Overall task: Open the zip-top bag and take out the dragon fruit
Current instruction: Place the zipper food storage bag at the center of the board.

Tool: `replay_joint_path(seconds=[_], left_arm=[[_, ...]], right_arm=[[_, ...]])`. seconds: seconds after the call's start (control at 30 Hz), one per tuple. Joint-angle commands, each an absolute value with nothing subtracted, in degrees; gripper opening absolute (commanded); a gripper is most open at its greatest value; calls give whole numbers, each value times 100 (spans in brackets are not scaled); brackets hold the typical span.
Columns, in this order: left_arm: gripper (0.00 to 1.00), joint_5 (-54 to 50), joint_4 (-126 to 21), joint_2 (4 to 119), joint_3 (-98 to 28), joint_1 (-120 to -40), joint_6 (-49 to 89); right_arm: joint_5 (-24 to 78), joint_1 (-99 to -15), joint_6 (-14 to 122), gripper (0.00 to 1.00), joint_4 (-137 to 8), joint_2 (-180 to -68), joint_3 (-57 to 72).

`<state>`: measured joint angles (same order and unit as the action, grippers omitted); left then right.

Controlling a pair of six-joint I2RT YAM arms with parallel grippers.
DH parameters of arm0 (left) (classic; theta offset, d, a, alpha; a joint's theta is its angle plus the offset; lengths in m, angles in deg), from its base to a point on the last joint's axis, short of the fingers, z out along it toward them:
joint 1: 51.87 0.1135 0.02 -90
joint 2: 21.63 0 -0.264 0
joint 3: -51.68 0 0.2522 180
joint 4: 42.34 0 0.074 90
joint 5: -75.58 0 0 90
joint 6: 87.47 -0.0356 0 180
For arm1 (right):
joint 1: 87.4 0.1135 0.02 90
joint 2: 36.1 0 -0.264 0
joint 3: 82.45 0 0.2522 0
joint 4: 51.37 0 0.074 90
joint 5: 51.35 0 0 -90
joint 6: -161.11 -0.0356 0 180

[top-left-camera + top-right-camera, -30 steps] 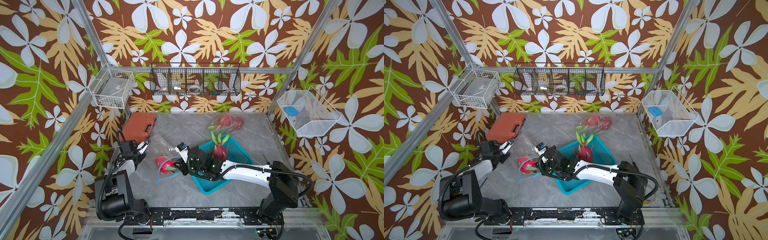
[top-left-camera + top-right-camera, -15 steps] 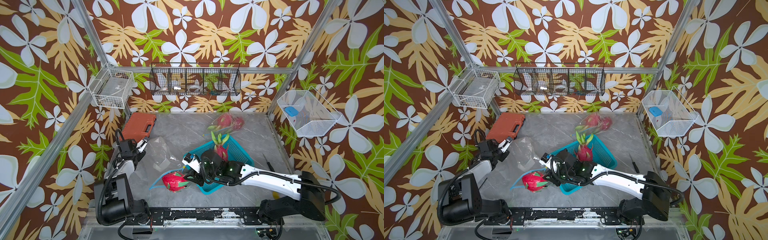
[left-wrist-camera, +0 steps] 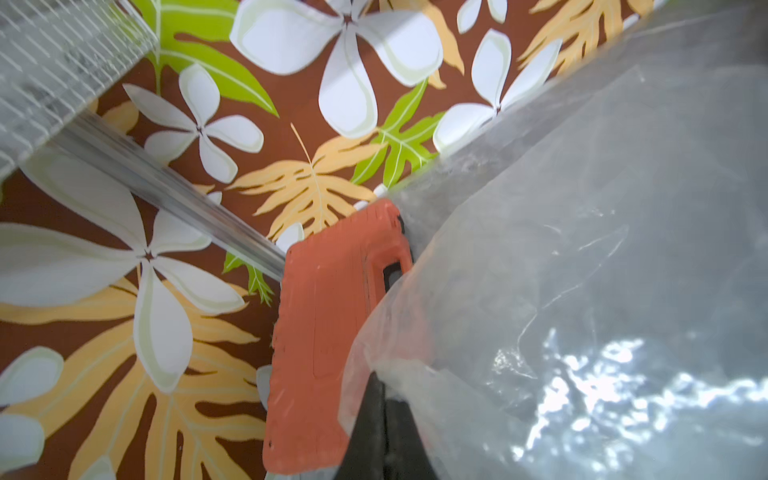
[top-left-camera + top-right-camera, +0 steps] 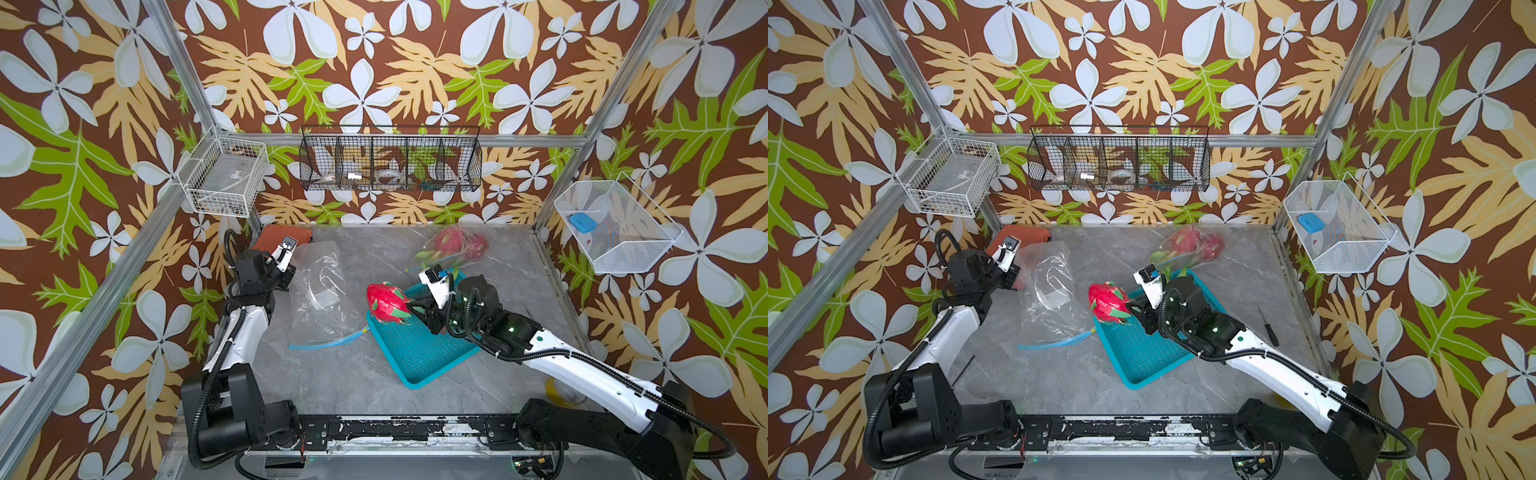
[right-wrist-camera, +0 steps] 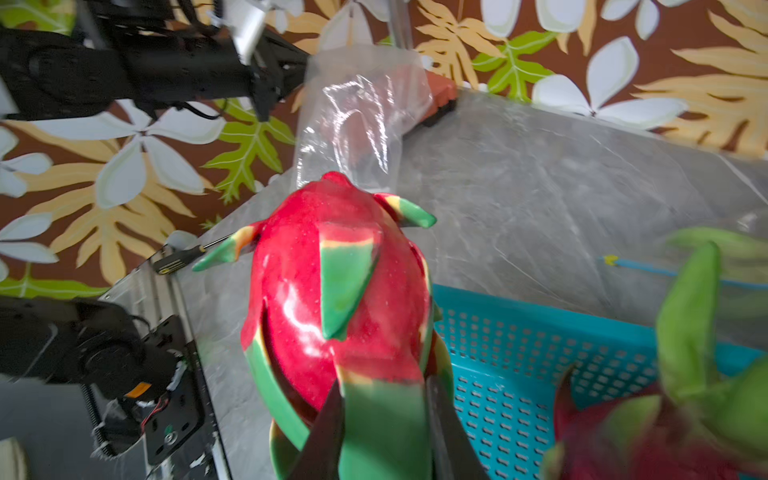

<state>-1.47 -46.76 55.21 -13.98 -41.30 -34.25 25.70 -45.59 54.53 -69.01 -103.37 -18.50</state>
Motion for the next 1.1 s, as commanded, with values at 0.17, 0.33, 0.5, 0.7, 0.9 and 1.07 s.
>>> replay_joint_path(seconds=[0.17,0.33,0.5,0.7,0.9,1.07], left_arm=[[0,-975,-4061,6523,-2491,-4739,-2954],[0,-1312,-3851,7310,-3381,-4833,-2356],[0,-1425,-3788,7751,-3770,-4888,-1950],[60,-1422,-4250,7897,-3634,-4915,-2234],[91,-1531,-4164,7294,-3129,-4841,-2537],[92,-1140,-5044,6596,-3170,-4649,-2466]], right_arm=[[3150,-4684,5179,0,-6594,-10950,-1993],[3343,-4679,5151,0,-6552,-11288,-2044],[3285,-4679,5068,0,-6524,-11309,-2199],[3251,-4661,5054,11,-6456,-11040,-2429],[3452,-4590,5122,47,-6650,-10707,-2216],[3702,-4460,5336,62,-7149,-10184,-1662]])
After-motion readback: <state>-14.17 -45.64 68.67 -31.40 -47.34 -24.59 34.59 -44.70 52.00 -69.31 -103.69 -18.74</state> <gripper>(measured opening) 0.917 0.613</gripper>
